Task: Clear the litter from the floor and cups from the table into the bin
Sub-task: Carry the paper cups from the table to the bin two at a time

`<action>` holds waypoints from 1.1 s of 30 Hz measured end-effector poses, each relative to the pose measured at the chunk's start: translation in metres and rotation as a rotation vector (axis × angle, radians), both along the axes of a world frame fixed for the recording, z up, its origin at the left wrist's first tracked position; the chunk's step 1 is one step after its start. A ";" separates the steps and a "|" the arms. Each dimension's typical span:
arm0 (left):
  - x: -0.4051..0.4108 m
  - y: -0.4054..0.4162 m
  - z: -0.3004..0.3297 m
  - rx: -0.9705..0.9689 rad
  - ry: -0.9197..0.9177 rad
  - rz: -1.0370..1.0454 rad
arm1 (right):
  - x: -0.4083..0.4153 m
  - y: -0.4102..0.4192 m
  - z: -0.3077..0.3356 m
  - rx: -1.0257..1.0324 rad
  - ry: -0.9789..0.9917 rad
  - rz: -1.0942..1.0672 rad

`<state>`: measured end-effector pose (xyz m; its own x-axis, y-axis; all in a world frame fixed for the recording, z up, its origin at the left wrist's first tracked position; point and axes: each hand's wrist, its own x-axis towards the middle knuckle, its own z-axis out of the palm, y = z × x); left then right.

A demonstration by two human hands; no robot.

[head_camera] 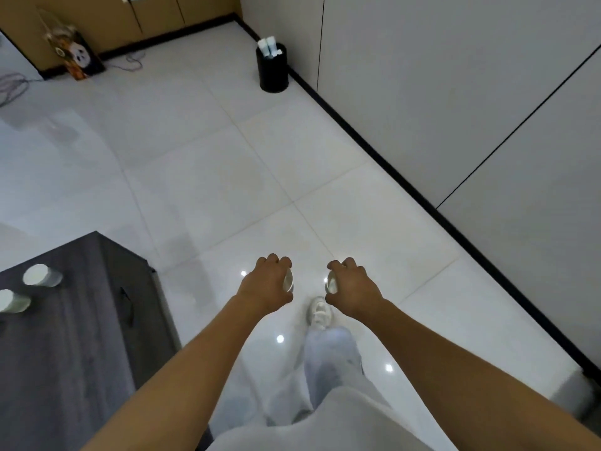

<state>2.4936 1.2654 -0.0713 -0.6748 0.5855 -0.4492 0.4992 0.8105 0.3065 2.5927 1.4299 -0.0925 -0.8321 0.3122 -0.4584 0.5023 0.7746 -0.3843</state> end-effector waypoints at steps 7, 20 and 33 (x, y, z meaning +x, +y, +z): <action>-0.145 0.093 0.008 -0.010 -0.014 0.061 | -0.158 0.097 0.000 -0.030 -0.006 0.035; -0.426 0.216 -0.006 0.006 0.008 0.066 | -0.452 0.229 0.000 -0.028 0.006 0.024; -0.713 0.335 -0.001 0.026 -0.007 0.082 | -0.732 0.345 0.017 -0.039 -0.034 0.028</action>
